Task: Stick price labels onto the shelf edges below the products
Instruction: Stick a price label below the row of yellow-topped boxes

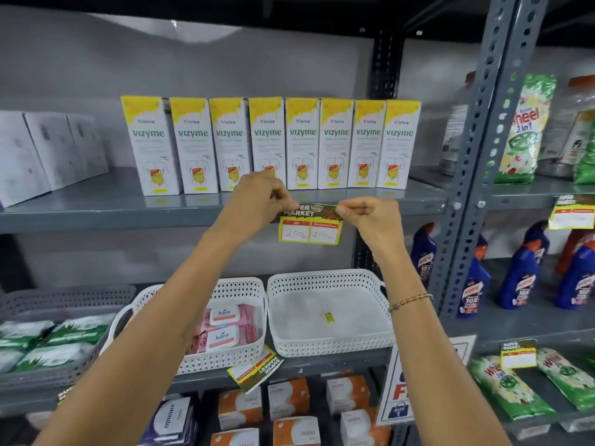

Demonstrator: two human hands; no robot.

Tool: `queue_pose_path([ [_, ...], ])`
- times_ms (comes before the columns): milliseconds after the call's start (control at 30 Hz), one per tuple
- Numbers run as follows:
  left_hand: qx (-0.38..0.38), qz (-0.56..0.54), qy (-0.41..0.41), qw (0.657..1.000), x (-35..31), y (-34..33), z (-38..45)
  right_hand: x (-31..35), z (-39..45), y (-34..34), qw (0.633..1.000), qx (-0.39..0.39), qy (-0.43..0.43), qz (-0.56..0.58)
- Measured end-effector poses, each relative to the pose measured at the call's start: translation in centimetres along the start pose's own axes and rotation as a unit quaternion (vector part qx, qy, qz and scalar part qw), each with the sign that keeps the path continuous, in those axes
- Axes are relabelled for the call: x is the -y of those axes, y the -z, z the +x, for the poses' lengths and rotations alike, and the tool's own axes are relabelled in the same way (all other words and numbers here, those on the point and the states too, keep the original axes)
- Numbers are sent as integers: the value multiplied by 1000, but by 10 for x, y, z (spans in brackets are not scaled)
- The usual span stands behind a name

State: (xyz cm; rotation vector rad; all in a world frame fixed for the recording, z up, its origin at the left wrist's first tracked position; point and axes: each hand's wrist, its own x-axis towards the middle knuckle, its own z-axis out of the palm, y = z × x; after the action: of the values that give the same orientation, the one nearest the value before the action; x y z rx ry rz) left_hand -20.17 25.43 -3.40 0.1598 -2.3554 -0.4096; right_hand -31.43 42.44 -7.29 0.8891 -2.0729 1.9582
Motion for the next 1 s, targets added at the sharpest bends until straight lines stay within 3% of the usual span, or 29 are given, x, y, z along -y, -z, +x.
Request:
queue_pose_path([
  [267,-80,-17,45,996,35,3,-24,1,-4,-24,999,4,16,-31],
  [1000,-102,-35,71,992,30,5,-25,10,-8,-29,995,34,71,-68],
])
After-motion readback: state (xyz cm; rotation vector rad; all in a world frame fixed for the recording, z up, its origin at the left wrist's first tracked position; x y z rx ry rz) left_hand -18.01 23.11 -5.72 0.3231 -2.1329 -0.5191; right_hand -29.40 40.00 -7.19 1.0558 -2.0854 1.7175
